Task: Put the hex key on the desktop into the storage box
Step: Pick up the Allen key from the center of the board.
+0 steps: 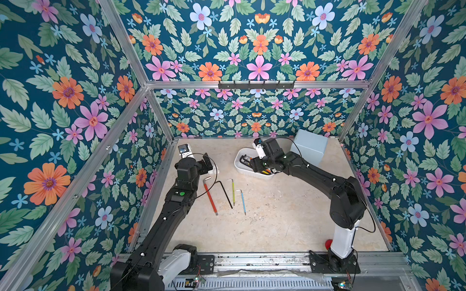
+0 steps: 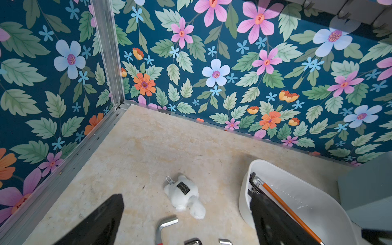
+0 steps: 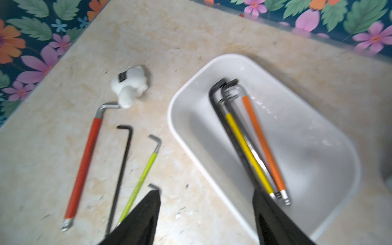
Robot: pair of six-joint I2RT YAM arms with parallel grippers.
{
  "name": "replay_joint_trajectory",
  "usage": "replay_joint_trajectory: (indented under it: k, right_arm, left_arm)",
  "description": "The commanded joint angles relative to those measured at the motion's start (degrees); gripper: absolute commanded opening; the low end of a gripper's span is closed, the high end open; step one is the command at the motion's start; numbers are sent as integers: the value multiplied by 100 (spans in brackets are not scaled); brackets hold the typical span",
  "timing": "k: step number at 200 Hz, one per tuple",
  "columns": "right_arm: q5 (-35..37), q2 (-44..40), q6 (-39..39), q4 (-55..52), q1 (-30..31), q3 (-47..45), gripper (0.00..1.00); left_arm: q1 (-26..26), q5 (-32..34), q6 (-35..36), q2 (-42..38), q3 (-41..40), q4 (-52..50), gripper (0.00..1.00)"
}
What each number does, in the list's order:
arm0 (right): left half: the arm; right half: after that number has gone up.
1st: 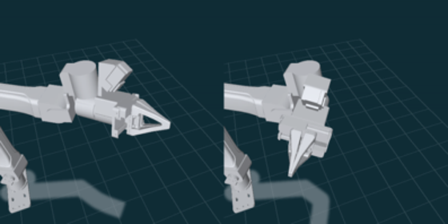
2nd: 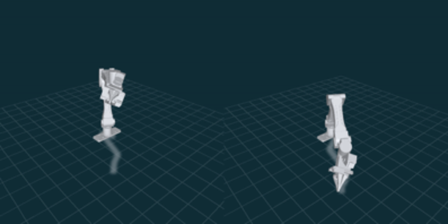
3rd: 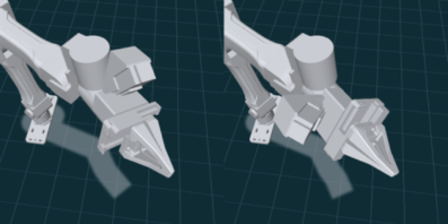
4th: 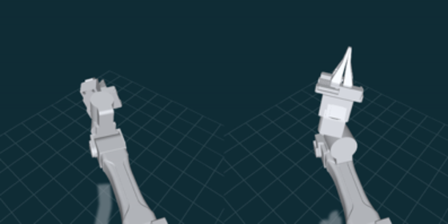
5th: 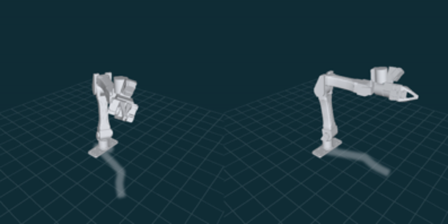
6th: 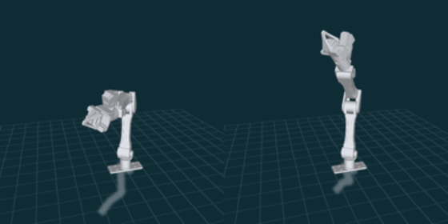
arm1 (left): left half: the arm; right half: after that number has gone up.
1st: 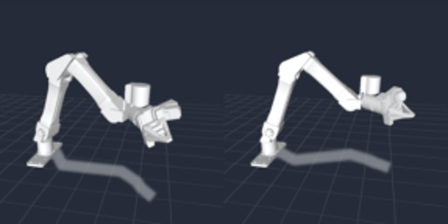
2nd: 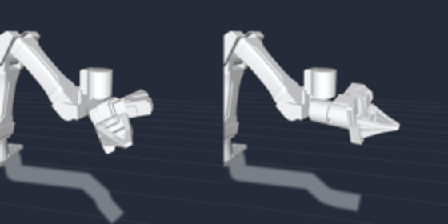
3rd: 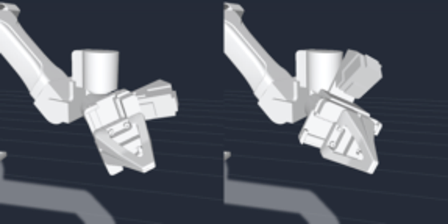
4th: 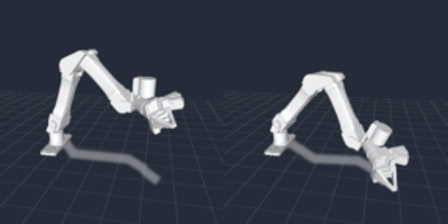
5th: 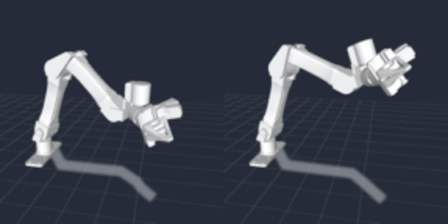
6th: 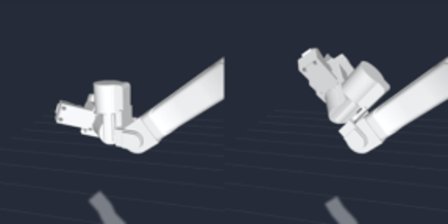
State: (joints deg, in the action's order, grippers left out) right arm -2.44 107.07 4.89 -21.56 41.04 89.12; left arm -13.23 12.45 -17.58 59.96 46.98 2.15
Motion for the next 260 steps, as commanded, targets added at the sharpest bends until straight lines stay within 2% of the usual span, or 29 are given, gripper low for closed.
replay_joint_trajectory:
  k: [1, 29, 55, 108, 155, 222, 260]
  right_arm:
    - [305, -108, 870, -179, 319, -232, 74]
    - [934, 295, 1499, -907, 806, -123, 74]
    - [935, 710, 1866, -1214, 1120, 37, 73]
    - [984, 1522, 2094, -1652, 1505, 814, 66]
    - [978, 2006, 2207, -2056, 1635, 1269, 58]
    - [917, 2226, 2313, -2267, 1688, 1327, 46]
    - [854, 2300, 2385, -2338, 1784, 1283, 43]
  left_arm:
    - [14, 19, -42, 85, 134, -46, 100]
    - [13, -101, -130, 165, 146, 0, 99]
    - [14, -109, -138, 165, 141, 26, 99]
    - [14, -76, -112, 102, 141, 24, 99]
    - [14, 19, -78, 69, 86, -17, 100]
    - [14, 72, -45, 36, 20, -22, 100]
    - [14, 115, -29, -46, -29, -30, 99]
